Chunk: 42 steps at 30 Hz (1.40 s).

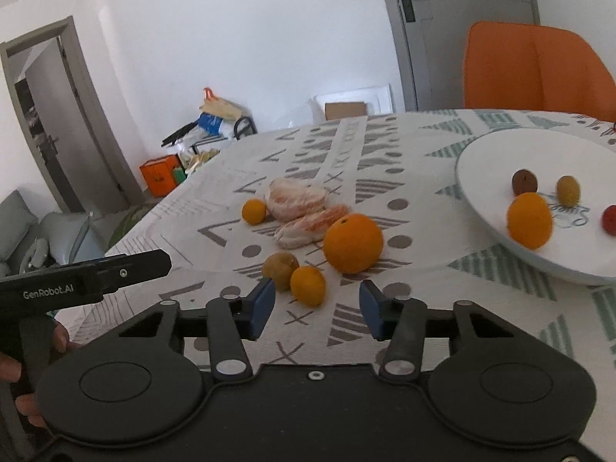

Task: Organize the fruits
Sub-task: 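Move both open grippers back to the fruit cluster, then grasp a small tangerine with the right gripper while the left gripper grasps a brown apricot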

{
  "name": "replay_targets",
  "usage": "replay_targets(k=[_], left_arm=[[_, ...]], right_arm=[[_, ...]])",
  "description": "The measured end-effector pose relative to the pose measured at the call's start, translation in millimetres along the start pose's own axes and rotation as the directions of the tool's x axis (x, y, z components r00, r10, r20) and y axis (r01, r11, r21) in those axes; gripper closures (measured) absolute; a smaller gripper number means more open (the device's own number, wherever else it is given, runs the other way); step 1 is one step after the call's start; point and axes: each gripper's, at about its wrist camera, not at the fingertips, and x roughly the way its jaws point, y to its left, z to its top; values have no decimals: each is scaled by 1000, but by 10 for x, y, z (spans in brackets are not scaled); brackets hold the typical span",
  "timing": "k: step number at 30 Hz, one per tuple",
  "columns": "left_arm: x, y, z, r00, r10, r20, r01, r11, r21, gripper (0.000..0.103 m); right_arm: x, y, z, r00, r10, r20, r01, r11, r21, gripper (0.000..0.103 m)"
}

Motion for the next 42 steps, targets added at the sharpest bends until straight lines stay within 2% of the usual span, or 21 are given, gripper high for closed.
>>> replay_targets(k=[5, 7, 8, 19, 24, 29, 33, 35, 39, 40, 42], left_arm=[[24, 15, 9, 1000, 6, -11, -6, 1000, 0, 14], [32, -12, 19, 1000, 13, -11, -13, 1000, 11, 14], [38, -32, 25, 1000, 15, -10, -15, 1000, 19, 14], [152, -374, 46, 999, -45, -27, 47, 995, 84, 14], [217, -516, 44, 996, -88, -33, 91, 991, 103, 17], [327, -651, 46, 988, -139, -66, 148, 979, 140, 30], [444, -741, 20, 986, -147, -79, 158, 975, 157, 33], [529, -755, 1, 985, -139, -105, 154, 976, 154, 50], [593, -754, 11, 984, -123, -131, 142, 980, 141, 76], [592, -748, 21, 982, -128, -138, 147, 980, 134, 80], [563, -743, 37, 983, -128, -132, 144, 982, 121, 80]], right_arm=[[112, 22, 17, 1000, 25, -10, -26, 1000, 0, 66], [130, 23, 14, 1000, 26, -13, -26, 1000, -8, 79], [121, 10, 15, 999, 29, -12, -30, 1000, -5, 82], [-123, -209, 15, 999, 28, 39, -30, 999, 44, 83], [-176, -306, 9, 999, 1, 52, -4, 998, 59, 83], [-271, -366, 6, 996, -34, 87, 27, 996, 84, 83], [-319, -412, -8, 993, -56, 99, 46, 994, 94, 83], [-322, -437, -12, 993, -58, 106, 47, 994, 103, 83], [-348, -481, -22, 992, -47, 119, 33, 993, 115, 83], [-355, -484, -23, 992, -43, 121, 29, 993, 117, 83], [-370, -500, -28, 991, -37, 125, 22, 993, 120, 83]])
